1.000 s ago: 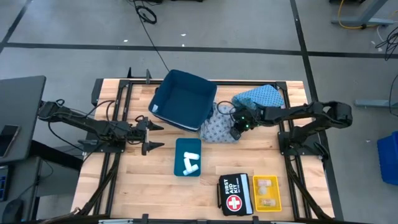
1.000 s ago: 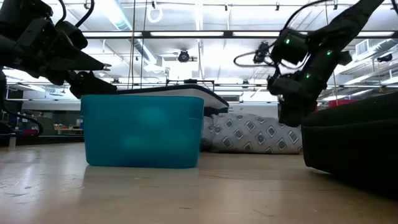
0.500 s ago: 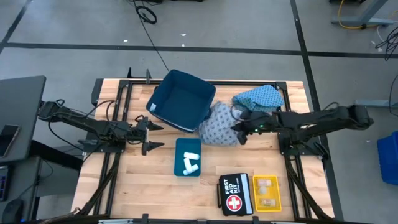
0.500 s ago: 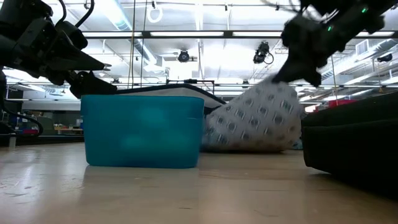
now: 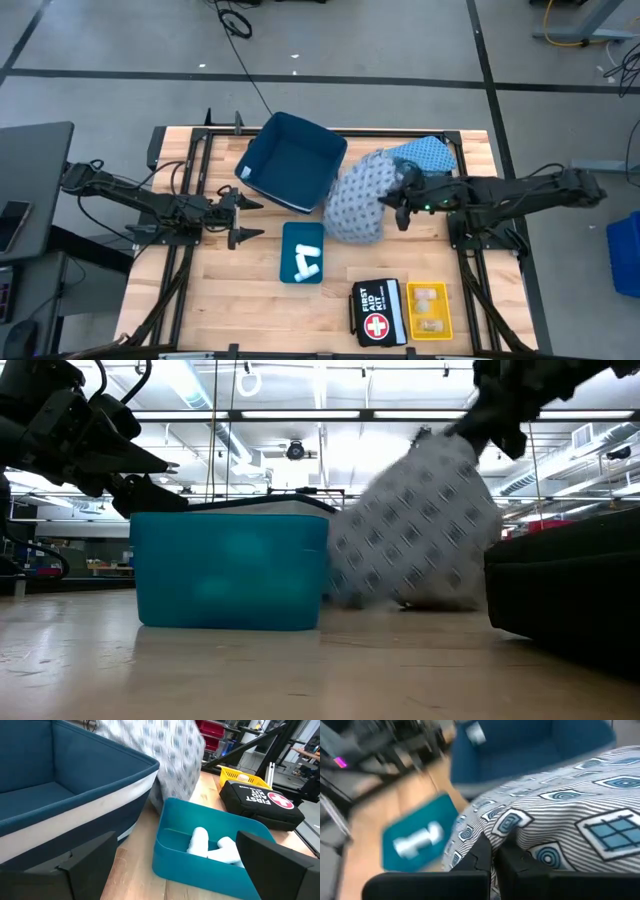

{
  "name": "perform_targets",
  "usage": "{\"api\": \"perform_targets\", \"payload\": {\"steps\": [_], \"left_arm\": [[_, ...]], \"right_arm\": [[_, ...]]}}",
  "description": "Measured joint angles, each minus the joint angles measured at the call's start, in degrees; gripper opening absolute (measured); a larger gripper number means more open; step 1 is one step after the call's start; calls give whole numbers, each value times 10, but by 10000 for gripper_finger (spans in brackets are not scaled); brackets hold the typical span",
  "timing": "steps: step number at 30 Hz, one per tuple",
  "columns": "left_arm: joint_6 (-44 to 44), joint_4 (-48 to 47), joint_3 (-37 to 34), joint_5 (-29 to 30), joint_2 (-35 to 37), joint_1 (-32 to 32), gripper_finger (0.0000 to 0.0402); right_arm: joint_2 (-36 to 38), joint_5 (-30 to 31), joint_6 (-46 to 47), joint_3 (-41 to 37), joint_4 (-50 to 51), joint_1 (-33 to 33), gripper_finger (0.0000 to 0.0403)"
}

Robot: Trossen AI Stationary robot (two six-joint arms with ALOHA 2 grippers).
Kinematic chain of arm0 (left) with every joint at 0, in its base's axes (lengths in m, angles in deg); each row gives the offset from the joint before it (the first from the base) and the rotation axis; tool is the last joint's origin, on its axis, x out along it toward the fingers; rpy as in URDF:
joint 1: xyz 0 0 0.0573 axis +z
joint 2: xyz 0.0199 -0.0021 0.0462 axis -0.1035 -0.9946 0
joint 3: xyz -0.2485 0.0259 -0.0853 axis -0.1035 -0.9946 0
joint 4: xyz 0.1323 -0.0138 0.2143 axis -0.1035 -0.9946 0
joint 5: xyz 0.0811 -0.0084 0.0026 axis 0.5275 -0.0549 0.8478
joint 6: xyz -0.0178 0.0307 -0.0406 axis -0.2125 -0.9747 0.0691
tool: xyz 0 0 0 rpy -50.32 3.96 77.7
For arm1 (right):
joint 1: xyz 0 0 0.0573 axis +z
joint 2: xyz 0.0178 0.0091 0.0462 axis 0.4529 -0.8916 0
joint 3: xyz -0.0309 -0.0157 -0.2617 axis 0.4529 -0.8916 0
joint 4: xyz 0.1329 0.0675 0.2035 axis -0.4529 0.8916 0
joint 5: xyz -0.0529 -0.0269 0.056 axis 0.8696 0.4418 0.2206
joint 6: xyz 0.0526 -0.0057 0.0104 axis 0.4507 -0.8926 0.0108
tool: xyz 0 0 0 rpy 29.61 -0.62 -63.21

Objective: Pick & place medical supplies in basket/bin
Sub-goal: Put the gray gown in the blue bin

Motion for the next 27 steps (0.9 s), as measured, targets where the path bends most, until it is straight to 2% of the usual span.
{"api": "perform_targets", "payload": {"steps": [3, 7, 13, 19, 22, 27], "left_arm": [[0, 0, 0, 0, 0, 0, 398], [2, 0, 0, 0, 0, 0, 398], [2, 0, 0, 0, 0, 0, 398], [2, -1, 0, 0, 0, 0, 398], [2, -1, 0, 0, 0, 0, 398], [2, -1, 0, 0, 0, 0, 398]], "right_arm": [[-26, 1, 18, -1, 55, 11, 6], [-78, 0, 23, -1, 57, 31, 6], [-165, -98, 10, -1, 28, 47, 6], [-212, -114, -1, -1, 25, 68, 7], [-216, -106, -18, -1, 18, 80, 32], [-214, -46, -74, -1, -8, 121, 113]]}}
